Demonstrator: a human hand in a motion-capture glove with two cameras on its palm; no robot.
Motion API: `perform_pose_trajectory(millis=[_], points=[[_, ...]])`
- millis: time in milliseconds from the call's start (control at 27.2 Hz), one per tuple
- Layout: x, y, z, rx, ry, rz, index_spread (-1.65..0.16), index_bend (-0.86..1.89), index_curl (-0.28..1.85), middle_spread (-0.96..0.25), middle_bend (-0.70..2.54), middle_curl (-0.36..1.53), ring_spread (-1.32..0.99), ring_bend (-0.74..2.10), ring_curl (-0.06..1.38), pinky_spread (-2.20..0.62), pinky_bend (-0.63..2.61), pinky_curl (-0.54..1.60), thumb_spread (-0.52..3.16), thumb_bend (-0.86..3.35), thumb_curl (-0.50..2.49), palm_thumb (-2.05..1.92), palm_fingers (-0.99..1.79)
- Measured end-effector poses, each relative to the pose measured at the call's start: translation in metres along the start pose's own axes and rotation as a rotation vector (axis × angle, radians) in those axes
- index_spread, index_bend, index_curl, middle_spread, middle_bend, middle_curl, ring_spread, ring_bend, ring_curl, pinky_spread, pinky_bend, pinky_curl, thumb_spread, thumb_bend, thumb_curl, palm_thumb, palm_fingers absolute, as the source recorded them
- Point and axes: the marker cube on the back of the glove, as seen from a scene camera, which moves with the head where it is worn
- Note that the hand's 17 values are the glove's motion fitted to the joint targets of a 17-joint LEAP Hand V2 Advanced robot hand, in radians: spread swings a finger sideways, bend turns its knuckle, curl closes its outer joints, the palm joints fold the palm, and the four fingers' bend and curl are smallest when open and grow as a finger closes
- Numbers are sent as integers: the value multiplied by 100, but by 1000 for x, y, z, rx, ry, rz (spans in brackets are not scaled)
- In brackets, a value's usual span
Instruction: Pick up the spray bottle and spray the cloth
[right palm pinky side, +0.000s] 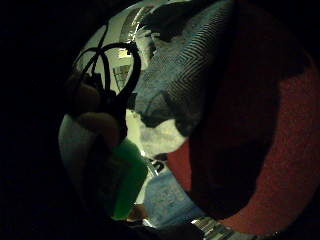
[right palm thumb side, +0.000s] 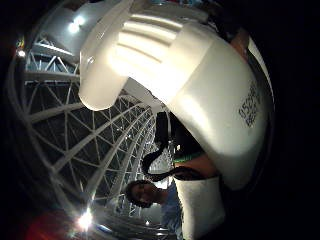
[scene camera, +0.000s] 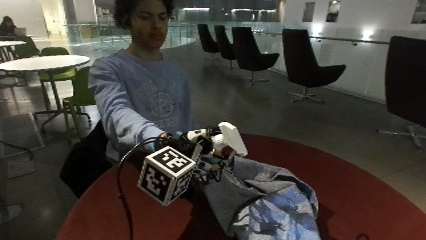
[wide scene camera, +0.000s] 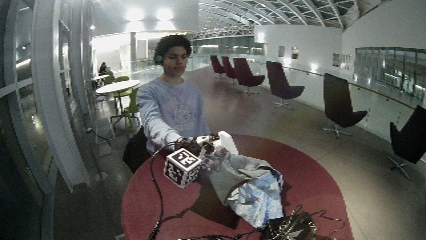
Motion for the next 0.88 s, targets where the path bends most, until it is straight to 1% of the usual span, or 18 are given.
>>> perform_pose_trajectory(millis=[884], points=[[-2, 0, -3, -27, 2, 34, -24, 11, 28, -2, 34, 47, -3, 61, 42, 6, 39, 39, 114, -2, 41, 60, 115]])
